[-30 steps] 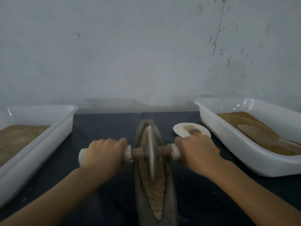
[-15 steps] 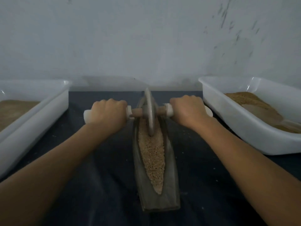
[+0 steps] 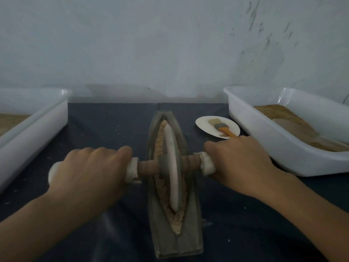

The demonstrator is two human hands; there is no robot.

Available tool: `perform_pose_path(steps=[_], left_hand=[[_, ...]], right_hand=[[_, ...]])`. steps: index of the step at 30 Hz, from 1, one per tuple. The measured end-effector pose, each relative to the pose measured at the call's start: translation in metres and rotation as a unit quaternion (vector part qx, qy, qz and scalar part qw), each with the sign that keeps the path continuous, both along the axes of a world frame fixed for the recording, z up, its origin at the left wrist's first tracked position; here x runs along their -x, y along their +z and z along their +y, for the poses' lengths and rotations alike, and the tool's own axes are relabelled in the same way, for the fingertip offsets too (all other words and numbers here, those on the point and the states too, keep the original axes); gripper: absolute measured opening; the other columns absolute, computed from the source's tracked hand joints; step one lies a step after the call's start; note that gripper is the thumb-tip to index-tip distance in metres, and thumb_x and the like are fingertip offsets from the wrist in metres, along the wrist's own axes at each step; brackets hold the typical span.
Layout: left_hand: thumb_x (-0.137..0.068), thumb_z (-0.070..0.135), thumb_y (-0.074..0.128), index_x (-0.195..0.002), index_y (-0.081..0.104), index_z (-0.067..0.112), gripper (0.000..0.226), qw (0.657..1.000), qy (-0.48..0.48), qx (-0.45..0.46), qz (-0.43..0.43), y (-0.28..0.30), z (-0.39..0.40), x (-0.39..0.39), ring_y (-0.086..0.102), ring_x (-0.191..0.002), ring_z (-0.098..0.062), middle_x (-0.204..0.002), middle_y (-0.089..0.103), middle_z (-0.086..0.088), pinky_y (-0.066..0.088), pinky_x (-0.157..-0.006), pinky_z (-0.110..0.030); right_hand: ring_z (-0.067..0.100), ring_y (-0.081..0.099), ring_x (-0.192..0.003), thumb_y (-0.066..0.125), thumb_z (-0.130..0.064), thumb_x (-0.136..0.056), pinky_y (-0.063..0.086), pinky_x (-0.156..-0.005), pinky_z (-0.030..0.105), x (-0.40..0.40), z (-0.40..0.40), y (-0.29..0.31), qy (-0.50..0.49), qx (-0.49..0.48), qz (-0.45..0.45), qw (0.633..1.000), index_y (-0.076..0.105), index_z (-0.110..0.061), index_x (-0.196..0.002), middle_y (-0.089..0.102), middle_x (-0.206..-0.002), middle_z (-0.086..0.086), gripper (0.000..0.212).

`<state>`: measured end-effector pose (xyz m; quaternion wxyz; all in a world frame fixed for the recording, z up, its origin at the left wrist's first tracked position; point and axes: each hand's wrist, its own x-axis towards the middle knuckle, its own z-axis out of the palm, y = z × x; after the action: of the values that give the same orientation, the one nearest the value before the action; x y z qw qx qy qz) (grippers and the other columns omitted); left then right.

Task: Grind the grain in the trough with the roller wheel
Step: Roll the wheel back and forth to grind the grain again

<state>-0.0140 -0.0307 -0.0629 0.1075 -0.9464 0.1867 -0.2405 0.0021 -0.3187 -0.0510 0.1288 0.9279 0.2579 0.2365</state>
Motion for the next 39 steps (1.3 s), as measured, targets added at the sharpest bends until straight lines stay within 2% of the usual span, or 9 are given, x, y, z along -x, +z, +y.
perform_pose_path(steps=[2, 6, 9, 15, 20, 24, 31, 36, 39], left_hand=[[-0.067, 0.047, 0.067, -0.071, 0.031, 0.030, 0.040, 0.997, 0.054, -0.040, -0.027, -0.004, -0.009, -0.027, 0.026, -0.044, -0.014, -0.052, 0.031, 0.010, 0.018, -0.046, -0.024], [-0.083, 0.045, 0.052, -0.074, 0.034, 0.032, 0.024, 0.991, 0.119, 0.057, 0.021, -0.003, -0.016, -0.094, 0.041, -0.058, -0.018, -0.065, 0.038, 0.009, 0.035, -0.056, -0.032], [-0.083, 0.040, 0.056, -0.076, 0.036, 0.031, 0.023, 0.991, 0.116, 0.064, 0.003, -0.003, -0.018, -0.118, 0.038, -0.054, -0.017, -0.062, 0.037, 0.008, 0.034, -0.055, -0.032], [-0.081, 0.041, 0.058, -0.077, 0.028, 0.030, 0.032, 0.996, 0.093, 0.003, -0.006, 0.006, -0.020, -0.062, 0.036, -0.055, -0.017, -0.061, 0.032, 0.010, 0.029, -0.054, -0.031], [-0.045, 0.032, 0.086, -0.069, 0.031, 0.028, 0.060, 0.999, -0.043, 0.006, -0.032, 0.008, -0.003, 0.009, 0.028, -0.034, -0.014, -0.046, 0.039, 0.010, 0.007, -0.048, -0.020], [-0.077, 0.049, 0.063, -0.075, 0.021, 0.035, 0.044, 0.998, 0.058, -0.023, 0.017, 0.001, -0.009, -0.017, 0.035, -0.049, -0.005, -0.061, 0.038, 0.012, 0.021, -0.048, -0.026], [-0.082, 0.037, 0.058, -0.089, 0.052, 0.026, 0.014, 0.990, 0.119, 0.057, 0.055, 0.009, -0.020, -0.113, 0.051, -0.068, -0.022, -0.076, 0.049, 0.004, 0.039, -0.062, -0.034], [-0.082, 0.038, 0.059, -0.082, 0.034, 0.028, 0.027, 0.994, 0.103, 0.027, -0.013, 0.004, -0.020, -0.080, 0.046, -0.062, -0.020, -0.068, 0.042, 0.008, 0.032, -0.057, -0.031], [-0.072, 0.044, 0.067, -0.078, 0.024, 0.032, 0.045, 0.998, 0.046, -0.007, -0.038, -0.001, -0.009, -0.028, 0.032, -0.052, -0.014, -0.060, 0.030, 0.010, 0.023, -0.049, -0.028]], right_hand=[[0.016, 0.043, -0.058, 0.069, -0.046, -0.075, 0.027, -0.048, 0.028, -0.024, 0.006, -0.005, -0.057, 0.000, 0.026, 0.998, 0.035, -0.029, -0.076, 0.041, -0.061, -0.008, 0.038], [0.024, 0.045, -0.058, 0.065, -0.037, -0.077, 0.031, -0.052, 0.032, -0.083, 0.016, -0.008, -0.089, -0.034, -0.019, 0.995, 0.036, -0.026, -0.074, 0.057, -0.070, 0.000, 0.031], [0.024, 0.036, -0.059, 0.067, -0.037, -0.078, 0.024, -0.054, 0.033, -0.112, 0.023, -0.004, -0.107, -0.050, -0.022, 0.993, 0.036, -0.027, -0.074, 0.060, -0.074, 0.002, 0.033], [0.020, 0.052, -0.064, 0.063, -0.043, -0.078, 0.032, -0.053, 0.030, -0.059, 0.010, -0.008, -0.087, -0.048, 0.048, 0.994, 0.032, -0.030, -0.074, 0.053, -0.070, -0.004, 0.034], [0.003, 0.031, -0.037, 0.081, -0.044, -0.048, 0.032, -0.032, 0.025, 0.013, -0.010, -0.003, -0.007, -0.031, 0.016, 0.999, 0.031, -0.034, -0.066, 0.034, -0.046, -0.011, 0.053], [0.009, 0.040, -0.049, 0.070, -0.047, -0.069, 0.022, -0.043, 0.026, -0.012, 0.000, -0.004, -0.044, 0.008, 0.030, 0.999, 0.024, -0.033, -0.068, 0.040, -0.055, -0.009, 0.048], [0.025, 0.045, -0.057, 0.065, -0.040, -0.079, 0.025, -0.052, 0.032, -0.111, 0.021, -0.008, -0.094, -0.043, -0.022, 0.994, 0.035, -0.027, -0.076, 0.063, -0.075, 0.002, 0.033], [0.025, 0.057, -0.067, 0.064, -0.040, -0.079, 0.035, -0.052, 0.031, -0.083, 0.015, -0.014, -0.091, -0.060, -0.002, 0.994, 0.033, -0.025, -0.077, 0.059, -0.074, 0.000, 0.034], [0.017, 0.050, -0.054, 0.076, -0.039, -0.063, 0.020, -0.042, 0.023, -0.027, 0.004, -0.011, -0.039, -0.027, -0.017, 0.999, 0.033, -0.028, -0.072, 0.053, -0.061, -0.005, 0.045]])
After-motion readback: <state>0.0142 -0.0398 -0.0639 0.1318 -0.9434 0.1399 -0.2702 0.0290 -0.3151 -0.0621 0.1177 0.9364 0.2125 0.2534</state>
